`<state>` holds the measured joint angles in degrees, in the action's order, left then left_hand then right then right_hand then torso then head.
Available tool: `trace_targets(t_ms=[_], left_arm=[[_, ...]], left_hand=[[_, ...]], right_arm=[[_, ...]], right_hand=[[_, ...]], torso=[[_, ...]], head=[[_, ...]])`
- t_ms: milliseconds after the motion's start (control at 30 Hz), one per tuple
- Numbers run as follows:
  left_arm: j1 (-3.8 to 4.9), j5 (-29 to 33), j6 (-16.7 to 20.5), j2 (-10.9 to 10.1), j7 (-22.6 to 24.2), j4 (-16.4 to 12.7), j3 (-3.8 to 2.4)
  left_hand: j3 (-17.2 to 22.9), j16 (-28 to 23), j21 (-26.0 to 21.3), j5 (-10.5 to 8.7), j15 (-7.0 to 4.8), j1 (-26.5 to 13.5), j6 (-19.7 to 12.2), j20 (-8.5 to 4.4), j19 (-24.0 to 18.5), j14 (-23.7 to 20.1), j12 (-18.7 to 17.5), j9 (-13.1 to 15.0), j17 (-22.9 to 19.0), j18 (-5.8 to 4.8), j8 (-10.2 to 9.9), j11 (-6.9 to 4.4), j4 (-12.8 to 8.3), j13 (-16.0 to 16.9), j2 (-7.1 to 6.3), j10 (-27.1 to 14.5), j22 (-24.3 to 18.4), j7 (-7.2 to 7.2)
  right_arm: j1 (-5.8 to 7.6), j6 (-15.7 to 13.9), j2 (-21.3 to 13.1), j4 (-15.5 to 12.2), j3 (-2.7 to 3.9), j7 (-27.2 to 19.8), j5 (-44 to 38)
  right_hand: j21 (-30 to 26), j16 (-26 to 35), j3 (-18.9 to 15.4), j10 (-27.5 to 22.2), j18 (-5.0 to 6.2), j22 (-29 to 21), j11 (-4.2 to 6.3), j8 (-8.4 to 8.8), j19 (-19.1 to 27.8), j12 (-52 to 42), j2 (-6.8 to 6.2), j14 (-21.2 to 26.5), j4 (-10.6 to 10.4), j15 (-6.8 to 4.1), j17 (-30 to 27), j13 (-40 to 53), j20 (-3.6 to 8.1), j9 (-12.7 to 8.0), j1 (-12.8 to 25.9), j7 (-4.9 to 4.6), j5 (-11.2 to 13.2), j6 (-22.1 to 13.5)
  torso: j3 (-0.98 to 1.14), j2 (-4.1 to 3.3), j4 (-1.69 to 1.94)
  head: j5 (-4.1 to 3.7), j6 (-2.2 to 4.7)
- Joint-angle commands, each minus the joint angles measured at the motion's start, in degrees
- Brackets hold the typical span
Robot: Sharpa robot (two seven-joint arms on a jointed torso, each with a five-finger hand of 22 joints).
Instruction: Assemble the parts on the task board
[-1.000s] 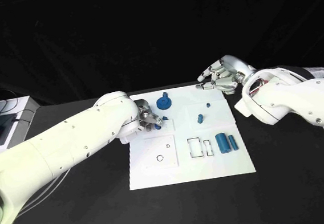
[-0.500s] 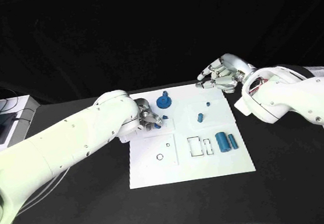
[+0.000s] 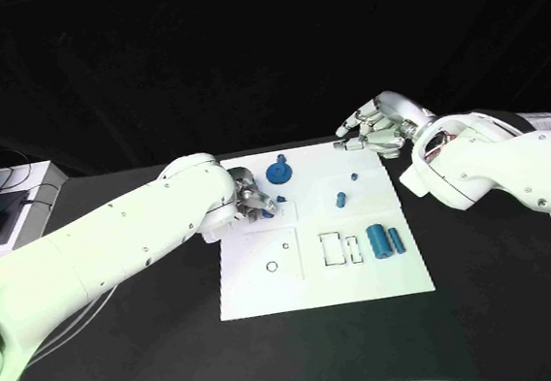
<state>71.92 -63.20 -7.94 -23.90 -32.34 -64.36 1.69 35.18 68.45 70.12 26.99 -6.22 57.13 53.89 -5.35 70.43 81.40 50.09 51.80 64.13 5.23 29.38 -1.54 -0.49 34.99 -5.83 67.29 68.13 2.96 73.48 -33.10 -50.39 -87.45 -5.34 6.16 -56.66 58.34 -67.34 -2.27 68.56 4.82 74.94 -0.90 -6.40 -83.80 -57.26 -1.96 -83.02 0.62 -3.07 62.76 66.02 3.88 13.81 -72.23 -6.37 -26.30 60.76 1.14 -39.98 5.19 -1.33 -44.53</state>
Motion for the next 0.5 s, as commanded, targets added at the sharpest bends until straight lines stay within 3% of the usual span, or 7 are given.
trace_targets(t_ms=[33,500], left_arm=[[-0.76,-0.7,-2.4,-0.2,-1.7,0.5,0.54],[-0.75,-1.2,-3.6,0.1,-2.5,1.3,0.54]], left_hand=[[5.6,0.0,0.0,0.17,-0.03,0.4,3.4,-0.06,0.3,0.4,-0.1,2.0,0.1,-0.47,0.3,-2.42,-6.0,0.0,0.38,2.7,0.1,-2.83],[5.6,0.1,0.4,0.94,-0.04,0.3,3.7,-0.03,0.9,0.5,-0.1,2.0,0.0,-0.51,0.3,-2.50,-6.5,0.1,0.39,3.0,0.8,-2.90]], right_arm=[[-0.02,1.0,0.0,0.0,0.03,-0.2,-0.7],[-0.02,1.1,0.0,0.0,0.03,-0.2,-0.7]], right_hand=[[-0.3,0.3,0.0,-0.4,0.45,7.8,0.13,0.34,-2.8,0.2,-0.33,-0.1,0.0,-0.19,-0.1,0.0,0.17,-0.1,0.2,-0.21,0.1,0.2],[-0.4,0.3,0.0,-0.4,0.46,7.8,0.14,0.34,-2.8,0.2,-0.31,-0.1,0.0,-0.20,0.0,0.0,0.17,-0.1,0.2,-0.19,-0.1,0.2]], torso=[[-0.01,0.03,0.03],[0.12,-0.06,-0.03]], head=[[0.04,-0.07],[0.03,-0.20]])
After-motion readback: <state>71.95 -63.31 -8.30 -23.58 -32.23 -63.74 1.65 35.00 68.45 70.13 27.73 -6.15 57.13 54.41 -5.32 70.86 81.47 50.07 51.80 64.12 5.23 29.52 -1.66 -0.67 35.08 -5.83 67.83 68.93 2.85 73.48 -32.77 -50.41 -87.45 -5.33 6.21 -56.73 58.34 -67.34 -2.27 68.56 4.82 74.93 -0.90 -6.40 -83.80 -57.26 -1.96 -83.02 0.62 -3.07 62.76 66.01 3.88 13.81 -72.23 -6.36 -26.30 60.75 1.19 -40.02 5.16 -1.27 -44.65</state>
